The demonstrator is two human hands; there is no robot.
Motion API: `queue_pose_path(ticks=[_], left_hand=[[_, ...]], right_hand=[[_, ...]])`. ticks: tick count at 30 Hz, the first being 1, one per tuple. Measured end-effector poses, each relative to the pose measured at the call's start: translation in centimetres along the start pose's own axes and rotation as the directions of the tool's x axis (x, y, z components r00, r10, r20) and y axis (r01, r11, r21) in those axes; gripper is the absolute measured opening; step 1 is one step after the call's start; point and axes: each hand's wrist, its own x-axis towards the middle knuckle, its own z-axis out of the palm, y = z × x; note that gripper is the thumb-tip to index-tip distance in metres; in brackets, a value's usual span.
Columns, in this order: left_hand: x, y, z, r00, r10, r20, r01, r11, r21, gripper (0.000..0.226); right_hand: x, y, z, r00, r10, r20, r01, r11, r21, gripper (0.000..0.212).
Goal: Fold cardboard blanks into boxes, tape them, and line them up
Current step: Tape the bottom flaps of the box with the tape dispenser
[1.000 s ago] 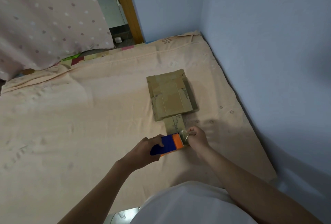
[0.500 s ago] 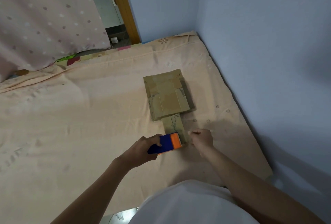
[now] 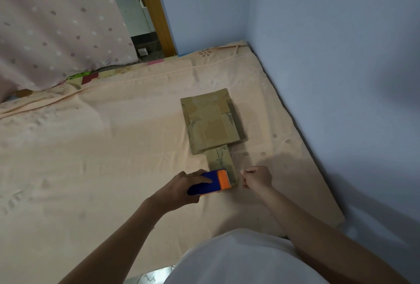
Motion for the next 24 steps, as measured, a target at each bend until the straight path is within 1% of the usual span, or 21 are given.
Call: queue_pose_path(ticks=[6, 17, 19, 24], left_hand=[[0.4, -0.3, 0.1, 1.0, -0.011, 0.023, 0.011, 1.0, 0.026, 0.052], [0.9, -0.6, 0.6, 0.999, -0.032, 0.038, 0.032, 0.999, 0.02, 0.053], [1.0, -0.7, 0.6, 0.999, -0.029, 0.041, 0.027, 0.999, 0.033, 0.051], [1.0, -1.6, 1.2, 0.998, -0.014, 0.055, 0.012, 0.999, 0.041, 0.048]], right_hand=[[0.6, 0.3, 0.3, 1.0, 0.009, 0.004, -0.009, 1.0, -0.028, 0.009], [1.4, 1.2, 0.7, 0.999, 0.051, 0.007, -0.05, 0.998, -0.023, 0.01], [1.5, 1.2, 0.6, 0.998, 0.059, 0.026, -0.059, 0.998, 0.001, 0.009], [2.0, 1.7, 0.7, 0.986, 0.085, 0.143, -0.092, 0.995, 0.041, 0.018]])
